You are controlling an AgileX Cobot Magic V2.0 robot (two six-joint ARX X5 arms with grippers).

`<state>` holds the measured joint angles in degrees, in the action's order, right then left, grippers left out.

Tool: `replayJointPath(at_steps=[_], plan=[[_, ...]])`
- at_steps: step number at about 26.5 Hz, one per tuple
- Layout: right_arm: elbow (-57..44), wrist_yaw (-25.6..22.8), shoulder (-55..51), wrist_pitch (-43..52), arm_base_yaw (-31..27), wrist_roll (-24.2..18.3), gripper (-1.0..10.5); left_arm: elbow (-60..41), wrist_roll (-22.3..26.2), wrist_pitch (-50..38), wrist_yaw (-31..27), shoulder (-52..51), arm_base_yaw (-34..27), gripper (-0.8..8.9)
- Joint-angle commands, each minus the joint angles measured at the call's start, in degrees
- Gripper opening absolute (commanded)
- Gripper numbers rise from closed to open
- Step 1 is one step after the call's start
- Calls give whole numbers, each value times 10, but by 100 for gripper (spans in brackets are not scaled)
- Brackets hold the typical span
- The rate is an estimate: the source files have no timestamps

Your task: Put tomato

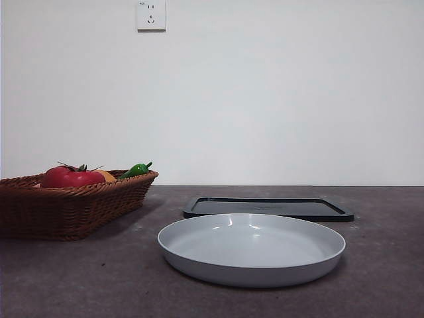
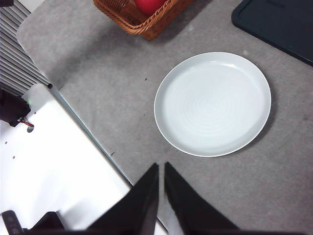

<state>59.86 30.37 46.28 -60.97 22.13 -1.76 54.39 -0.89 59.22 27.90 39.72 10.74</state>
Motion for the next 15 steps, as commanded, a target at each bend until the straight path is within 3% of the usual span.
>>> replayJointPath(at_steps=[1,4,8,10,15], plan=[[10,2,5,5,3,-9,8,12,9,-7,3,3,2,100],[10,0,5,5,3,-8,81,12,9,-7,3,3,2,251],[10,0,5,8,3,-5,333,12,9,-8,2,3,2,465],[10,0,5,10,3,-5,394,12,9,-12,2,3,2,483],[10,-4,5,15,3,-3,402,12,9,-42,-8,9,2,542]])
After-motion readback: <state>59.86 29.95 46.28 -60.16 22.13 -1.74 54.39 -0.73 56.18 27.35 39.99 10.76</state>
